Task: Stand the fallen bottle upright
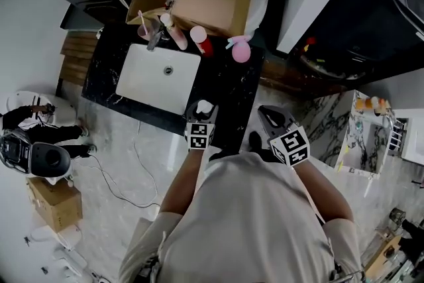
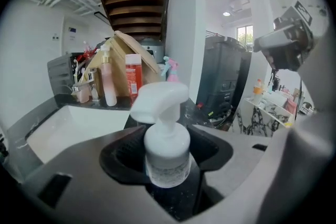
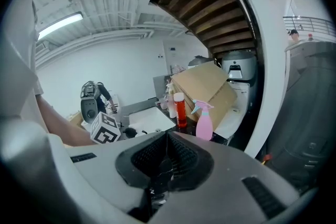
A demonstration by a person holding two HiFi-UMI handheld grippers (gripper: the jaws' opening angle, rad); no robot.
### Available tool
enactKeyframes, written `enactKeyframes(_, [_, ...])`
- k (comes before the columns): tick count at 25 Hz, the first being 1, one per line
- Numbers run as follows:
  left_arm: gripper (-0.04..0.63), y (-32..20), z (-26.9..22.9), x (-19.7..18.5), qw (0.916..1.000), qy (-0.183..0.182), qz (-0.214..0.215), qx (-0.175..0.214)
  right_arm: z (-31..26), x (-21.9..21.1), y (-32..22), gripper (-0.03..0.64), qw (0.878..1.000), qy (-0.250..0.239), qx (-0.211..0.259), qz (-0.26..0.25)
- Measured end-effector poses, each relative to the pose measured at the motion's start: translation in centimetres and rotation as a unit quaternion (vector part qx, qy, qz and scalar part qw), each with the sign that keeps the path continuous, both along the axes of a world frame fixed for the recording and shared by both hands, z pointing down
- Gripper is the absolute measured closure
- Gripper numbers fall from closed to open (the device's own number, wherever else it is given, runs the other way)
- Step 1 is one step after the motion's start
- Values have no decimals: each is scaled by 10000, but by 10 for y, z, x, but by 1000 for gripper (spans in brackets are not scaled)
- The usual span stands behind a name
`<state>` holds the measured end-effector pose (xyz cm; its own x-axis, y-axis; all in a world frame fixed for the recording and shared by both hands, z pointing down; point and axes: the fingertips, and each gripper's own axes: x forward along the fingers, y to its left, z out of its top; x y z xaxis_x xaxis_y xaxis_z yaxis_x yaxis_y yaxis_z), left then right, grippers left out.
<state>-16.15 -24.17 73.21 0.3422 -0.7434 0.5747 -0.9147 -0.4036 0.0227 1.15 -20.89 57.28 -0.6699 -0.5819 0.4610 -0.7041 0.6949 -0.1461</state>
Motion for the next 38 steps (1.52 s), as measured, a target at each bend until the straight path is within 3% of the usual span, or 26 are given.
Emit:
enactKeyframes(22, [308, 12, -11, 1, 9996, 1, -202, 176, -6, -3, 2, 583, 9988, 34, 94, -473])
enactKeyframes(38, [284, 56, -45, -16, 9912, 472, -1188, 340, -24, -2, 8, 583, 9937, -343, 238, -1043])
